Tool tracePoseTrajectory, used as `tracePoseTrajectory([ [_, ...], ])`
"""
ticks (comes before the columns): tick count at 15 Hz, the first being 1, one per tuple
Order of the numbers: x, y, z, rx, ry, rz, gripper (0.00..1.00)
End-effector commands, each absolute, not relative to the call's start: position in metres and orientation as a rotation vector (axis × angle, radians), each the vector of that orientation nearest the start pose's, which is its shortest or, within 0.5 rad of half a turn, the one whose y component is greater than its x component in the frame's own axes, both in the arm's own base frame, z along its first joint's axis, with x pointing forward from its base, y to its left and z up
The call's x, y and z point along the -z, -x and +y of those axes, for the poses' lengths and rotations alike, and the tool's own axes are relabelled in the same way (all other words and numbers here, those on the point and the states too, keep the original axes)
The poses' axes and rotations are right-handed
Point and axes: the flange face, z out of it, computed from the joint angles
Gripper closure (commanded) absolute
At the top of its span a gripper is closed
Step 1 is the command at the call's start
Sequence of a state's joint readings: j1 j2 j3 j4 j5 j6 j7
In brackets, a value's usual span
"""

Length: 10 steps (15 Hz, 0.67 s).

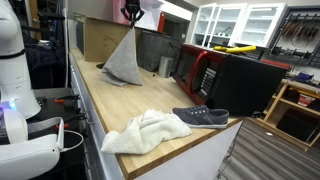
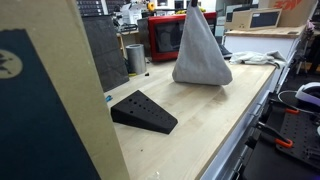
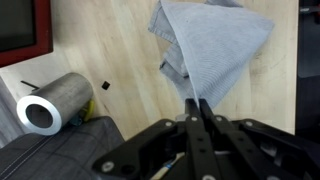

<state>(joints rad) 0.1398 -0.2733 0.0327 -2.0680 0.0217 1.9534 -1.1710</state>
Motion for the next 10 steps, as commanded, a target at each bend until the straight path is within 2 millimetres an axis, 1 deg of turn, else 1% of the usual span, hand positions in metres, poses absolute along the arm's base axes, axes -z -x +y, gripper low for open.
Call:
tracePoseTrajectory([
  [1, -0.551, -0.514, 0.086, 0.253, 2.589, -1.936, 0.99],
  [4, -0.524, -0.528, 0.092, 0.21, 2.598, -1.855, 0.99],
  [6, -0.496, -0.529, 0.106, 0.135, 2.577, -1.815, 0.99],
  [7, -0.479, -0.528, 0.114, 0.096, 2.566, -1.809, 0.99],
  [10, -0.441, -0.528, 0.139, -0.025, 2.532, -1.771, 0.99],
])
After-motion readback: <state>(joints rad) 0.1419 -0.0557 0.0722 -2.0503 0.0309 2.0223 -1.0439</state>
